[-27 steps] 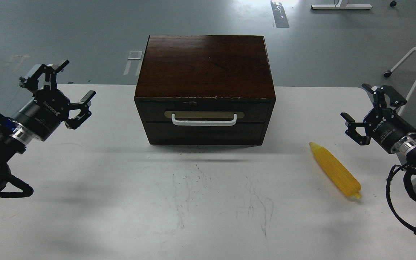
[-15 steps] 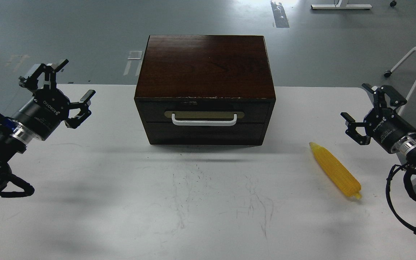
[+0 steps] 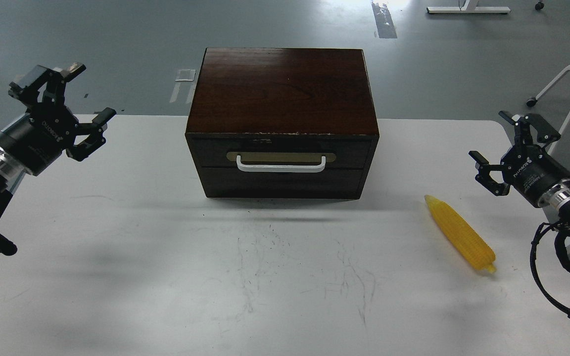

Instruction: Put corn in drawer with both arms

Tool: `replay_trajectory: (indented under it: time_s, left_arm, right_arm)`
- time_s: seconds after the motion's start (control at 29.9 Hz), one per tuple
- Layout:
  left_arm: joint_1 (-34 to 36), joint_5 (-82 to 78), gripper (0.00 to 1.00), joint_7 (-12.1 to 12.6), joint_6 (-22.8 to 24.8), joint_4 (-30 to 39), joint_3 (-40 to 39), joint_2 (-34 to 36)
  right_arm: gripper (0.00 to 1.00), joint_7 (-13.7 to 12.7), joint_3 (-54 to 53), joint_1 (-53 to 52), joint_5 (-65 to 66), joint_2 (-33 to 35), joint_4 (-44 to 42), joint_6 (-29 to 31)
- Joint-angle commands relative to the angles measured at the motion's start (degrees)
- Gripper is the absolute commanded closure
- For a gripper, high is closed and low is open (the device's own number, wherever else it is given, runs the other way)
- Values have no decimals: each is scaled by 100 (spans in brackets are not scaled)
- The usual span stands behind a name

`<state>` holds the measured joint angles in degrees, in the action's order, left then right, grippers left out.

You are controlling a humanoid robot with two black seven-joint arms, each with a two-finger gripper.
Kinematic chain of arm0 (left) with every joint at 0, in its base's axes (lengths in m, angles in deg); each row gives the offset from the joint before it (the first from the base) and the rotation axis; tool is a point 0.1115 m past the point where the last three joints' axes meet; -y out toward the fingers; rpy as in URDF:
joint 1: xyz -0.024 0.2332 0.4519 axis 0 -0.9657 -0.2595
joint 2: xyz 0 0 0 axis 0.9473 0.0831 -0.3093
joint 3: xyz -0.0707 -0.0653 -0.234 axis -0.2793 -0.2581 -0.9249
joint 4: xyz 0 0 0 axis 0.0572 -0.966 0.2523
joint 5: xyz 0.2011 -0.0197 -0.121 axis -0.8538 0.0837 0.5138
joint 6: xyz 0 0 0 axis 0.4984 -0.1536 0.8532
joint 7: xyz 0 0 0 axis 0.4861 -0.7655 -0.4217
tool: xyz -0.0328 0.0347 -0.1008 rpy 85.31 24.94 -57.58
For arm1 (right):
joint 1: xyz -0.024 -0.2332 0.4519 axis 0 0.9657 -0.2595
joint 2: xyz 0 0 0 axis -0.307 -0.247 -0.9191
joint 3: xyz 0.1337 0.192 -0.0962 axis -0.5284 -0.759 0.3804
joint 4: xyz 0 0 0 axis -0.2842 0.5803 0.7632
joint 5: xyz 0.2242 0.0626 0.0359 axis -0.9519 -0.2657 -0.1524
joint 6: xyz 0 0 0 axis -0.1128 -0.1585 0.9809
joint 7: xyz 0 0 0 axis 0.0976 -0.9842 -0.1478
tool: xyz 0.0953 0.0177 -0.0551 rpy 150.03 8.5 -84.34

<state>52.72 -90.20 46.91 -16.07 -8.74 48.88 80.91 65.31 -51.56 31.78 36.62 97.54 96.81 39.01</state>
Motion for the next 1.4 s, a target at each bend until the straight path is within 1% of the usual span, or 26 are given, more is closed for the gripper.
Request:
replay_trajectory:
  time_s: [0.0, 0.07, 0.2, 0.27, 0.37, 0.43, 0.47, 0.53, 0.6, 0.67, 0.9, 1.07, 1.2, 1.37]
  left_arm:
    - [444, -1332, 1, 0, -2, 690, -10, 129]
    - [612, -1896, 1, 0, -2, 920, -10, 129]
    - [1235, -4064, 1, 0, -2, 1675, 7, -54]
    - [1403, -4621, 1, 0, -2, 1834, 25, -204]
    - [1876, -6094, 1, 0, -2, 2151, 113, -555]
    - [2097, -6836, 1, 0, -2, 2187, 191, -775]
    - [2324, -7256, 1, 0, -2, 2161, 340, -994]
    - [2589, -7654, 1, 0, -2, 2117, 586, -1206]
    - [3027, -8495, 1, 0, -2, 1977, 1200, -1460]
    - [3248, -8980, 1, 0, -2, 1862, 1491, -1654]
    - [3591, -10133, 1, 0, -2, 1563, 1888, -2182]
    - [3943, -10171, 1, 0, -2, 1168, 2520, -2498]
    - [3952, -10171, 1, 0, -2, 1036, 2670, -2630]
    - [3943, -10171, 1, 0, -2, 623, 2854, -2824]
  right_arm:
    - [0, 1, -9, 0, 1, -13, 1, 1]
    - [0, 1, 0, 0, 1, -13, 1, 1]
    - [0, 1, -9, 0, 1, -4, -8, 1]
    - [0, 1, -9, 0, 1, -4, -8, 1]
    - [0, 1, -9, 0, 9, -4, 1, 1]
    - [0, 1, -9, 0, 9, -13, 1, 1]
    - [0, 1, -9, 0, 9, -13, -8, 1]
    - [0, 1, -9, 0, 9, -13, -8, 1]
    - [0, 1, -9, 0, 18, -4, -8, 1]
    - [0, 1, -9, 0, 18, 5, -8, 1]
    - [0, 1, -9, 9, 27, 5, -52, 1]
    - [0, 1, -9, 0, 27, -12, -52, 1]
    - [0, 1, -9, 9, 27, -4, -52, 1]
    - [0, 1, -9, 9, 27, 5, -52, 1]
